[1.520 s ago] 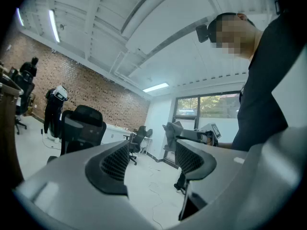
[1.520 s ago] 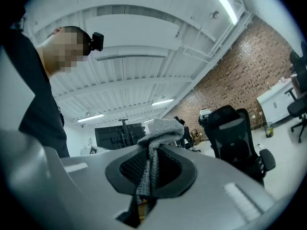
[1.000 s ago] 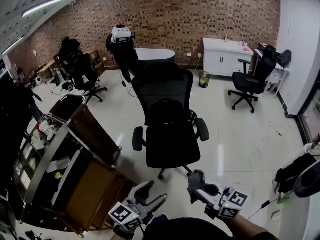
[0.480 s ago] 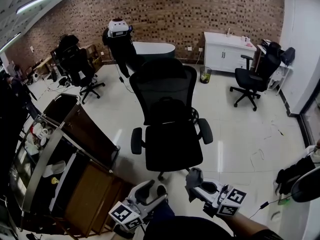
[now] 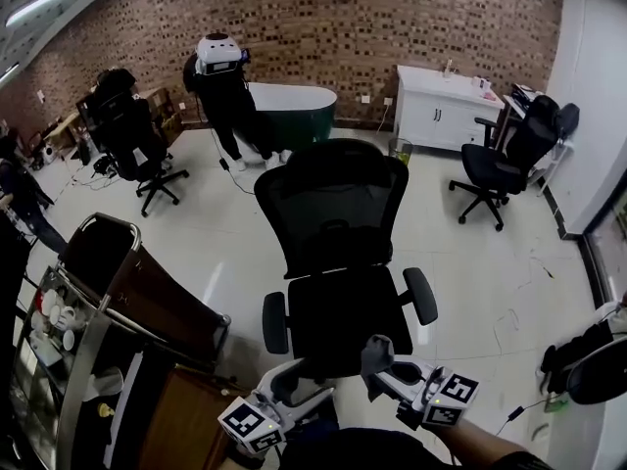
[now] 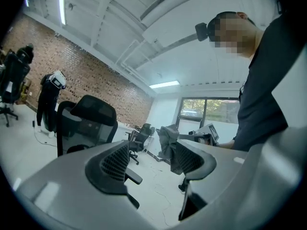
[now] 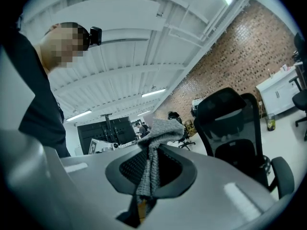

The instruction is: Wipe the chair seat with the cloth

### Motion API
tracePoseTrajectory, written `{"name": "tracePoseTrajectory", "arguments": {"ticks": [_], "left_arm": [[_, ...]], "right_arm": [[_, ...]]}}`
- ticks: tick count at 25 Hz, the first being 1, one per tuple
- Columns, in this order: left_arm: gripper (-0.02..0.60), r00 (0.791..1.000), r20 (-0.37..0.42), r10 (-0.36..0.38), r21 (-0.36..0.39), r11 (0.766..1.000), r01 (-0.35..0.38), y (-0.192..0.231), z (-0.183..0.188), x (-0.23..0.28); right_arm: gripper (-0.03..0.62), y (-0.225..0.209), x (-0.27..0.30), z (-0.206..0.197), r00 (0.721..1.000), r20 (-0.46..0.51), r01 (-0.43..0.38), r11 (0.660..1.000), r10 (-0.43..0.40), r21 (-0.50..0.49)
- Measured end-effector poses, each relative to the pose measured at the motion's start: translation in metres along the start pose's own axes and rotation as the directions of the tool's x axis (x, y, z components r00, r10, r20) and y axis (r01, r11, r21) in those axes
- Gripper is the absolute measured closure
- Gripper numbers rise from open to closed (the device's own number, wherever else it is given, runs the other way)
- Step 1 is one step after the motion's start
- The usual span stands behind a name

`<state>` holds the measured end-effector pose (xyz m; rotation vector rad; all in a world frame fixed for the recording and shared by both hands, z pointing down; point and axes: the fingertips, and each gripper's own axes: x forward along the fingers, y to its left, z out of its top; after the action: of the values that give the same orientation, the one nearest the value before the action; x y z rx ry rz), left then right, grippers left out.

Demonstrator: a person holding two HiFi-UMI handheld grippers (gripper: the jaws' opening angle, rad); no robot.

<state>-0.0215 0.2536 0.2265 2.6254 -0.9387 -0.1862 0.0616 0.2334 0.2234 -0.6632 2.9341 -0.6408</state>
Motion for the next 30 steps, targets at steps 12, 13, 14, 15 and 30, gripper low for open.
{"name": "tracePoseTrajectory", "arguments": {"ticks": [12, 13, 14, 15, 30], "left_arm": [[0.253, 0.997, -0.069, 0.017, -0.088, 0.996, -0.023, 0.141, 0.013, 0.018], [0.253, 0.997, -0.072, 0.025, -0.1, 0.994, -0.032, 0.149, 0.009, 0.019], [0.253, 0.996, -0.076, 0.035, -0.11, 0.993, -0.044, 0.156, 0.005, 0.021], [0.253, 0.996, -0.082, 0.047, -0.119, 0.991, -0.056, 0.165, -0.001, 0.023], [0.253, 0.964, -0.222, 0.143, -0.24, 0.951, -0.196, 0.315, -0.14, 0.079]], "right_arm": [[0.563, -0.095, 0.127, -0.014, 0.993, -0.108, 0.054, 0.998, -0.051, 0.025], [0.563, -0.104, 0.133, -0.02, 0.99, -0.13, 0.053, 0.998, -0.049, 0.03], [0.563, -0.113, 0.14, -0.028, 0.987, -0.154, 0.051, 0.998, -0.046, 0.032], [0.563, -0.124, 0.146, -0.038, 0.983, -0.181, 0.05, 0.998, -0.044, 0.029], [0.562, -0.292, 0.282, -0.235, 0.805, -0.592, -0.052, 0.998, 0.015, -0.045]]}}
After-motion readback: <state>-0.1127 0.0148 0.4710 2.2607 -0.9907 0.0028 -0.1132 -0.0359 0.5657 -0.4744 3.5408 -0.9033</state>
